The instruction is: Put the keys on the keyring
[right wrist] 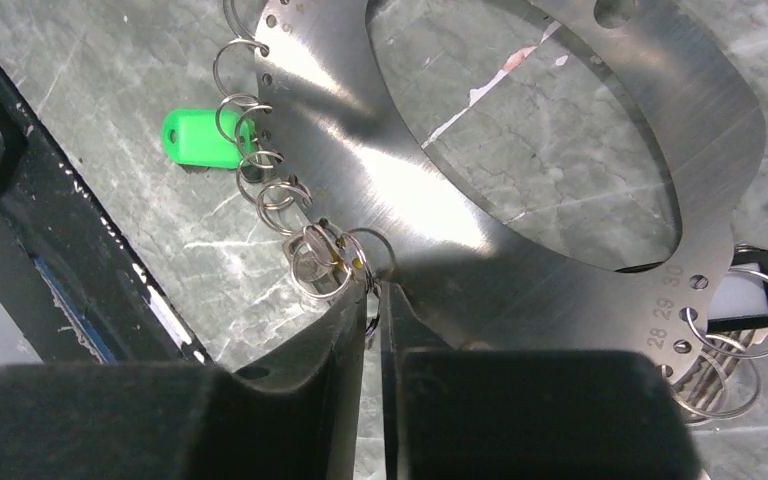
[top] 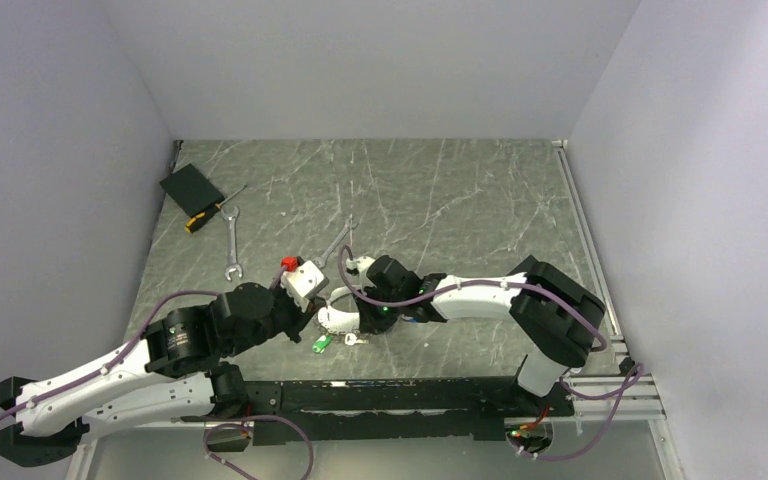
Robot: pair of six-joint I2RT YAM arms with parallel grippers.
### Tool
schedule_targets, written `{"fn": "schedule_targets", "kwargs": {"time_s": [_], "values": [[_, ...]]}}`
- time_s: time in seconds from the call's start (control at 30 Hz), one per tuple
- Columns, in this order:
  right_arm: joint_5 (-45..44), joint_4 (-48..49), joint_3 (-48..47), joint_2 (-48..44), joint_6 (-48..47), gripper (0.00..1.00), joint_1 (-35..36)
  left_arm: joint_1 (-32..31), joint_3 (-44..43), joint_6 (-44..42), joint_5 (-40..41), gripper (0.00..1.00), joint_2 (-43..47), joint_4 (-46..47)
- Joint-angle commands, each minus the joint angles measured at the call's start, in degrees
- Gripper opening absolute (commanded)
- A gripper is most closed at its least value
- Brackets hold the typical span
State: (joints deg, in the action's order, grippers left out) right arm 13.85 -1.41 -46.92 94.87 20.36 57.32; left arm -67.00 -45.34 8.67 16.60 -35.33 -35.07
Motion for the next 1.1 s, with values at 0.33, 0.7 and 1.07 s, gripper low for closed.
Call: {"fn": "schedule_targets", "kwargs": {"time_s": [0.33,0.7,1.07], "values": [[-3.3,-8.2,-7.6,-1.9,1.2,0.0,-0.1,-0.3,-0.3,0.5,0.2,0.0,0.1,1.6],[-0.2,-13.9,-12.3,-4.3,12.8,0.0,-10.6,-0.3,-0.4,0.2,0.0,0.0,0.3,2.3],[4.6,-11.5,-24.2,10.5,19.7,0.0,-9.5,-0.3,-0.5,0.6,1.1,0.0,1.2,0.9]]}}
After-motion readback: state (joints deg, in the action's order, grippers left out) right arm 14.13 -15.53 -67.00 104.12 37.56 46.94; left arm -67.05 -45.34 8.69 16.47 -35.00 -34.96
